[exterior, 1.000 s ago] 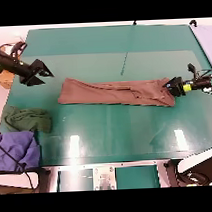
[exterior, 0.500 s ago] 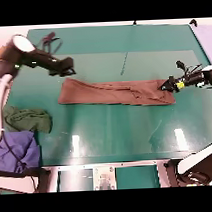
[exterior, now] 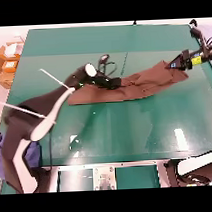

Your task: Fold the shirts.

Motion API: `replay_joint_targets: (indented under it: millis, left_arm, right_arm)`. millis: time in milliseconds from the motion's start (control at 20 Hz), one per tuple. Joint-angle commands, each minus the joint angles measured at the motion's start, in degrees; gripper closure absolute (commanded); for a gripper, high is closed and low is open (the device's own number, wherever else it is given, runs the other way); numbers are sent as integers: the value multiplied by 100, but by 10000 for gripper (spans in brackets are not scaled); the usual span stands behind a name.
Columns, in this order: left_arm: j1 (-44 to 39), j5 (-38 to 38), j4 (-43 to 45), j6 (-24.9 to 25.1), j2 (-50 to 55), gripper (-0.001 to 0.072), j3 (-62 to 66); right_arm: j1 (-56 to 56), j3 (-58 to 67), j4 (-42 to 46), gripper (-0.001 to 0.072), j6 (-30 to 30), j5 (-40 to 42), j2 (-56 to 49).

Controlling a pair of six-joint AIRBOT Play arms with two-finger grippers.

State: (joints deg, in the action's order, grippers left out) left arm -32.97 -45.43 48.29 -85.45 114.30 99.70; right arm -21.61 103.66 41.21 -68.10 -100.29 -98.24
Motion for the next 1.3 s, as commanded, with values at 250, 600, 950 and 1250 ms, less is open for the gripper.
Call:
replay_joint_targets:
  millis: [250, 600, 950, 1250]
  left_arm:
    - [-459, 120, -962, -2, 1322, 684, 1338]
    - [92, -1792, -918, 46, 1156, 683, 1932]
    - [1912, -3926, 396, -157, 26, 683, 1928]
    - [2804, -4419, 562, -52, -413, 683, 1808]
  right_arm:
    - [1054, 264, -350, 690, -647, -321, 809]
    - [1154, 251, -306, 691, -896, -35, 807]
    - [1775, 101, -258, 691, -1554, 686, 807]
    - [3451, -662, 470, 691, -2308, 2612, 551]
